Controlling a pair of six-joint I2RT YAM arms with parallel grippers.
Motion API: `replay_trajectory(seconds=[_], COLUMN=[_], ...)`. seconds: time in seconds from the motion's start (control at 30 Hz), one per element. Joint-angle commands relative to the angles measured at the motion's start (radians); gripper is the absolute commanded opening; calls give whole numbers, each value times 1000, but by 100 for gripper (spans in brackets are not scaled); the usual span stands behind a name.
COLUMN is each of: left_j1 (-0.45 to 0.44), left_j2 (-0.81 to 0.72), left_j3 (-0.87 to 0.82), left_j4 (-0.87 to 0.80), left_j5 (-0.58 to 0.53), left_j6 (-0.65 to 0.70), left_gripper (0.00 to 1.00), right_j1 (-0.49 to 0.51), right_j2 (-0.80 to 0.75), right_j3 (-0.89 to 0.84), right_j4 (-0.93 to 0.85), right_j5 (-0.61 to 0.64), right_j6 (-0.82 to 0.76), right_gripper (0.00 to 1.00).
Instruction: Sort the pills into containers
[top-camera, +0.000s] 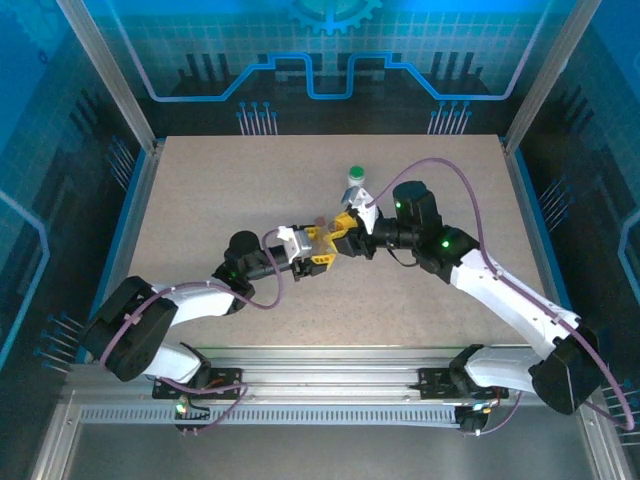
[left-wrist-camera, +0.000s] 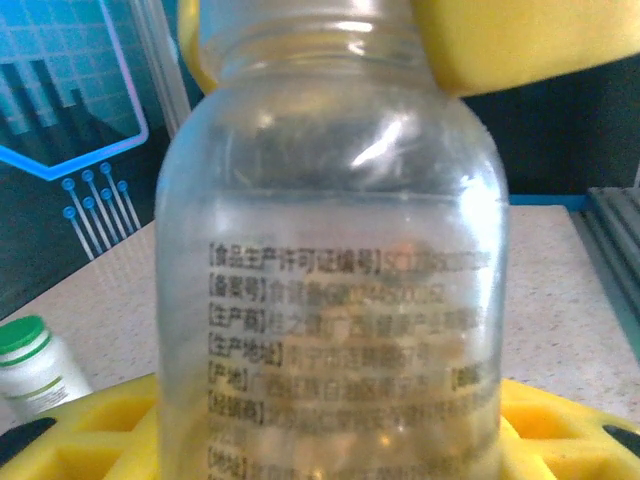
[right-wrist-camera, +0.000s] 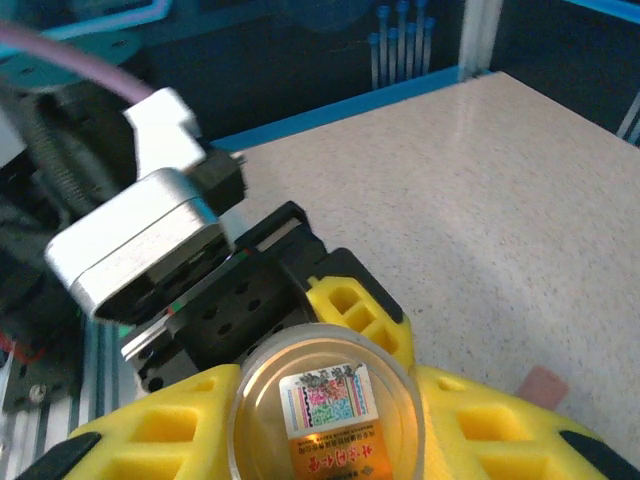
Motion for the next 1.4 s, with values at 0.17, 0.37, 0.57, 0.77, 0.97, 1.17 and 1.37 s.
replay_trajectory(seconds=[0.17,0.37,0.57,0.77,0.97,1.17,1.37], left_j1=[-68,-93,-104,-105,-101,-84,-58], left_j2=[-4,27,69,73,52,10,2], left_j3=[47,57,64,75,60,29,-2], left_j4=[80,79,91,50,40,33,114], left_j5=[-260,-360,-395,-396,-368,-218,-16], left_j6=[111,111,106,87,40,-29,-89], left_gripper=[0,0,0,0,0,0,0], right_j1=[67,75,75,75,53,22,-23], right_j2=[11,11,-13,-64,-151,-225,-177], right_j3=[-50,-18,-13,-4,10,24,80], right_j4=[3,-70,-89,-131,-210,-201,-217], right_j5=[224,286,305,255,236,224,38], right_j6=[426,485,512,449,266,-6,-250], right_gripper=[26,39,54,66,72,72,69])
